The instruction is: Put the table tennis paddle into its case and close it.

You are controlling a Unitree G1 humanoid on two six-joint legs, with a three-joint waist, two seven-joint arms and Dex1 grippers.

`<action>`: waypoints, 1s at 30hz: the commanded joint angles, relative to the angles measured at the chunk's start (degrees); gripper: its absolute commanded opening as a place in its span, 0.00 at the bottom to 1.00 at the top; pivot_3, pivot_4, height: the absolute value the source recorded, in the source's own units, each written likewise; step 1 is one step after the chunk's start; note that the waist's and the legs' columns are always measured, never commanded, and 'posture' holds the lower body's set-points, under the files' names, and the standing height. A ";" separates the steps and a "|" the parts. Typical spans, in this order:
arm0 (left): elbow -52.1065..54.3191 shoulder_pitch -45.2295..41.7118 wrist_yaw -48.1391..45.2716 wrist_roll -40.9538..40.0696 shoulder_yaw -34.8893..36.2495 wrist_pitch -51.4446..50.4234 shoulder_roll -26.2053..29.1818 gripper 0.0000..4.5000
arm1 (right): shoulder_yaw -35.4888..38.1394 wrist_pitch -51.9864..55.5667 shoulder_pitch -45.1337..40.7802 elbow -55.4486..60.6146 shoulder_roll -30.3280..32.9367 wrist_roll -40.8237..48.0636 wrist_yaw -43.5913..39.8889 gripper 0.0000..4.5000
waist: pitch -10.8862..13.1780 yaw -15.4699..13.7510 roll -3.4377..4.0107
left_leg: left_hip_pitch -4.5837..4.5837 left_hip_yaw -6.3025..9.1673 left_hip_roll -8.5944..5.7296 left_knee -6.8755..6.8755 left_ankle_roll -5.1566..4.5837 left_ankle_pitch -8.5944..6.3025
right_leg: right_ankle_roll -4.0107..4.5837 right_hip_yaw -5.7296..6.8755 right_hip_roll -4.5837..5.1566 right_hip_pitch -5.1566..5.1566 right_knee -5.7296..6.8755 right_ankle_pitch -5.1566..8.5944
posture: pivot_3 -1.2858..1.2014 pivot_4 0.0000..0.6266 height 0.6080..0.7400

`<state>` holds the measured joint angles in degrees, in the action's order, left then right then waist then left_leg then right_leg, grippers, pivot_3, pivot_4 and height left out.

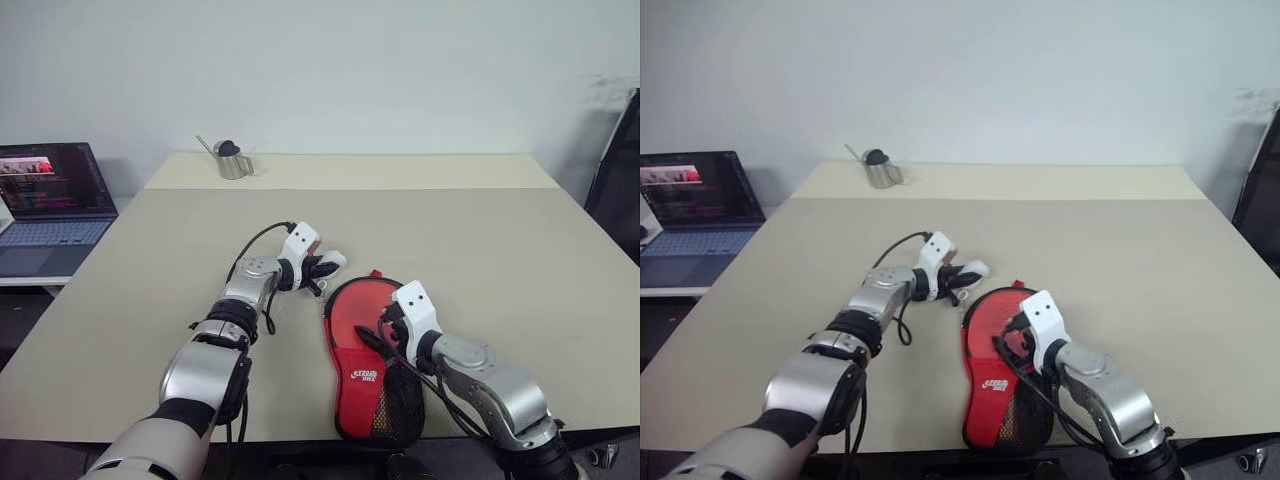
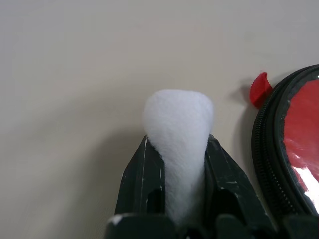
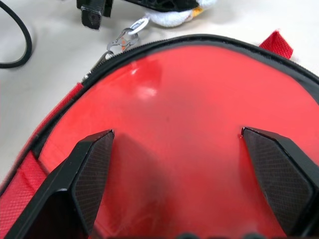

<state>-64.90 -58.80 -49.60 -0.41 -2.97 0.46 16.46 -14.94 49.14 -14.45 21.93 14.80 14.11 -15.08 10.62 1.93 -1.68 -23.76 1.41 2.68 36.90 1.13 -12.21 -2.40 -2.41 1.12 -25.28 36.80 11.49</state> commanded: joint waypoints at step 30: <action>-12.20 -13.35 18.12 16.82 -8.18 10.93 -14.07 0.10 | 0.96 -0.58 5.86 -8.11 -4.06 -2.15 -1.07 1.00 | -0.49 -0.32 -0.77 | 0.31 0.02 -0.02 -0.01 0.03 -0.02 | 0.01 0.01 0.04 0.35 -0.10 0.02 | 0.52 0.24 1.00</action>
<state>-77.70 -69.31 -33.99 16.17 -11.20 9.70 3.63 -12.83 45.18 -12.02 17.89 10.75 11.98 -16.12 10.13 1.61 -2.45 -23.46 1.42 2.66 36.87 1.16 -12.23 -2.39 -2.40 1.16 -24.92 36.66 11.51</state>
